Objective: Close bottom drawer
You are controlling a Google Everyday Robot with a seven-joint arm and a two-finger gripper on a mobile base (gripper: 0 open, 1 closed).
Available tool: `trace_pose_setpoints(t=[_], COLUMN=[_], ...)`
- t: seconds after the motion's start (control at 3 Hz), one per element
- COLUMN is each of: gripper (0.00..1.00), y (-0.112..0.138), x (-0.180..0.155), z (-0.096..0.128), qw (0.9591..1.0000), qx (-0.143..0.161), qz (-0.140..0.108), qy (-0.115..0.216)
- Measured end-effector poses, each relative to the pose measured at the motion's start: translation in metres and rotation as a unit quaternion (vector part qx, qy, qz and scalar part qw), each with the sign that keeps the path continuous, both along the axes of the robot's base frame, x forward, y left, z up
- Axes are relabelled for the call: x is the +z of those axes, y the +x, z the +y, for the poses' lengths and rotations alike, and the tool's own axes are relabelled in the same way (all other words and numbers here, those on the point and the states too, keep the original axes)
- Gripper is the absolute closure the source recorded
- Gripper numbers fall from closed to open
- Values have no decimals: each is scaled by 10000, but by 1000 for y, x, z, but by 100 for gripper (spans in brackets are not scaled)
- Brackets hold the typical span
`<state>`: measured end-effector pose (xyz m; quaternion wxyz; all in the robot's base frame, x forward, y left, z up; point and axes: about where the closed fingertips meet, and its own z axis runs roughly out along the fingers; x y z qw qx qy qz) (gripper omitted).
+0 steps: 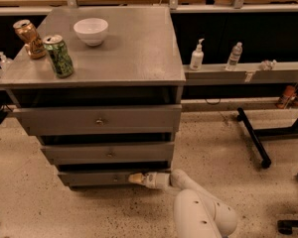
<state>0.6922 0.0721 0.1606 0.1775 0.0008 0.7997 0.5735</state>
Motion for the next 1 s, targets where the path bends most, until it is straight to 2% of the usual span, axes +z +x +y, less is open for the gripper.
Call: trace_pose_setpoints(t=[0.67,1.0], gripper=[100,100], y=[-4,-31], x=[0,-2], z=[0,-4], qw=[10000,9995], qx=[1,194], qz=[1,110], qy=[1,205])
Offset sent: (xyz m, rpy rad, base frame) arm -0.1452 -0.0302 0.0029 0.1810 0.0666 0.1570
